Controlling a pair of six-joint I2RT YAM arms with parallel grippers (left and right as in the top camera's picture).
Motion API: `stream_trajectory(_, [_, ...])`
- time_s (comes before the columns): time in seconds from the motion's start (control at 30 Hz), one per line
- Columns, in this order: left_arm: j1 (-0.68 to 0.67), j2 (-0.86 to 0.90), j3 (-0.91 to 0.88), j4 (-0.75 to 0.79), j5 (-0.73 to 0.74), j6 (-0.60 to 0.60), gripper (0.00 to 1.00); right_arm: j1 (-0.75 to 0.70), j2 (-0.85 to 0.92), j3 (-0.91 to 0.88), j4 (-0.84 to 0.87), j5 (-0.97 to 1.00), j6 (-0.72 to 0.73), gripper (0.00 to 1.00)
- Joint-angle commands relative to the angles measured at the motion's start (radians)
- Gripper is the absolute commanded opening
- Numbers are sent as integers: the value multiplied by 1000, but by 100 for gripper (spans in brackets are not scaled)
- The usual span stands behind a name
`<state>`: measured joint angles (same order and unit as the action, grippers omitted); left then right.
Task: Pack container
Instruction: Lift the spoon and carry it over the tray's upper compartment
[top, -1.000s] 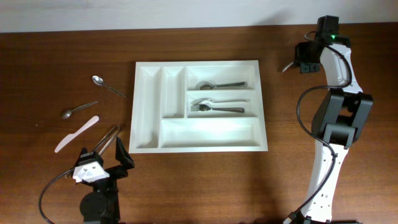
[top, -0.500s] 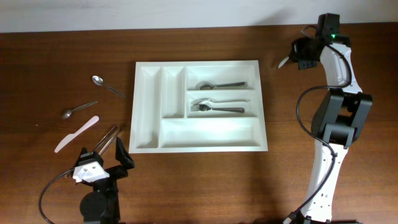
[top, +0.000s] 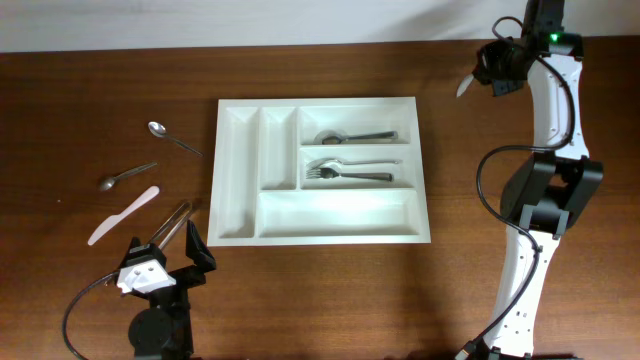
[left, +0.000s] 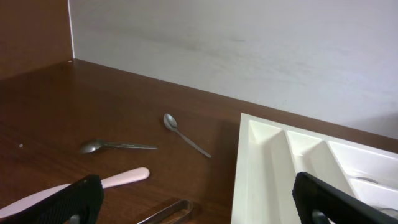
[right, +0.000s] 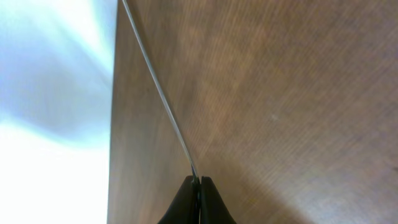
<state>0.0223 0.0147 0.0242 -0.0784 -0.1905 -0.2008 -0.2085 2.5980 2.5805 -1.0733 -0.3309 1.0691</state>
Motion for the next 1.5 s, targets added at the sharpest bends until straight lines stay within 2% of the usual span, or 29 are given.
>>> stream_trajectory(0.0, [6, -8, -9, 1, 11, 13, 99, 20, -11, 74, -54, 10, -72, 4])
stream_trajectory(0.27, [6, -8, -9, 1, 11, 13, 99, 92, -11, 122, -189, 17, -134, 4])
stream_trajectory(0.5, [6, -8, -9, 1, 11, 13, 99, 194, -12, 122, -233, 18, -109, 4])
stream_trajectory(0.67, [6, -8, -9, 1, 11, 13, 99, 278, -12, 122, -233, 19, 55, 4])
stream_trajectory(0.87, [6, -8, -9, 1, 11, 13, 99, 388, -12, 122, -263, 78, 340, 4])
stream_trajectory(1.07, [6, -8, -9, 1, 11, 13, 99, 481, -12, 122, -267, 90, 529, 4])
stream_trajectory(1.3, [6, -8, -9, 0, 11, 13, 99, 543, -12, 122, -328, 146, 640, 4])
stream_trajectory(1.47, [6, -8, -9, 1, 11, 13, 99, 550, -12, 122, -391, 217, 642, 4])
